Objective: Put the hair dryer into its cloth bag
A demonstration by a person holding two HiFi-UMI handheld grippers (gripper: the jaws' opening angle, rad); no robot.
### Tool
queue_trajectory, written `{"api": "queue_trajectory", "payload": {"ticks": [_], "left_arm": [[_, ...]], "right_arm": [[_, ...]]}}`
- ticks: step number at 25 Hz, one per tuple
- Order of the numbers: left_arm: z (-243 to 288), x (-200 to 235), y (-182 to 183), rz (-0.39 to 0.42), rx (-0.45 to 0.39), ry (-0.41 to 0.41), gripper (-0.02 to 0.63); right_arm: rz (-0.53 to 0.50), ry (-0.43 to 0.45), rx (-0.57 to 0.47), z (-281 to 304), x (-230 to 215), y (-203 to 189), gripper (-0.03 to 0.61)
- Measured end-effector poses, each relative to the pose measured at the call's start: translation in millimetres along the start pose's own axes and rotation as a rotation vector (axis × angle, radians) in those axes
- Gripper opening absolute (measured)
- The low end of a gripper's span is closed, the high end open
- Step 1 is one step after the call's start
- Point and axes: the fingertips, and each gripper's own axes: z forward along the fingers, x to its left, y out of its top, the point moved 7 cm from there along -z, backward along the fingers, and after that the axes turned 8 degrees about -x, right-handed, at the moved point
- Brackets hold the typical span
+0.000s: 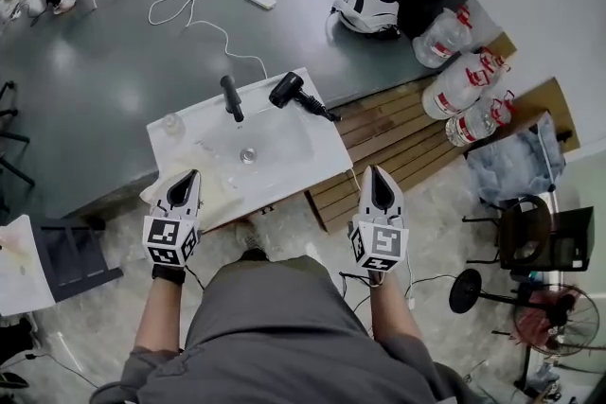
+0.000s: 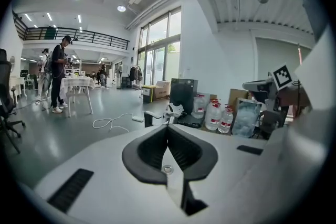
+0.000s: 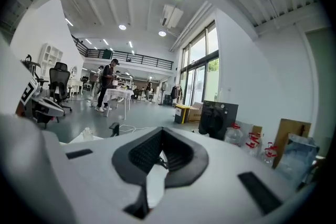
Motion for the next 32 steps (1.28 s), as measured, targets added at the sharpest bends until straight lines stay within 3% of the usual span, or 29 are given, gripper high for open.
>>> {"api": "queue_trajectory", "payload": {"ticks": [9,15,19,25,32], "left_arm": [[36.3,22.4,-6.4,-0.032,0.047,0.069,0.005],[51.8,19.8,-11.1,-0.050,0.072,0.195,0.005],[64.7,15.2,-23.0,-0.105,0.106,0.303,0.027],[83.8,11.3,-64.7,-0.169,0.275,0.426,0.218],[105.5,-0.5,-134.6,-0.132,0.538,0.482,0.281]], "right_arm": [[-0.010,0.049,0.016,80.2,-13.9,-2.2,0.002],[0.001,0.178,-0.002,150.0,-25.6,-5.9,0.002],[-0.001,0.266,-0.037,198.7,-38.9,1.4,0.002],[0.008,0.347,-0.031,241.9,-53.9,-1.7,0.002],[-0.002,0.357,0.000,264.2,-80.5,-16.0,0.002]]}}
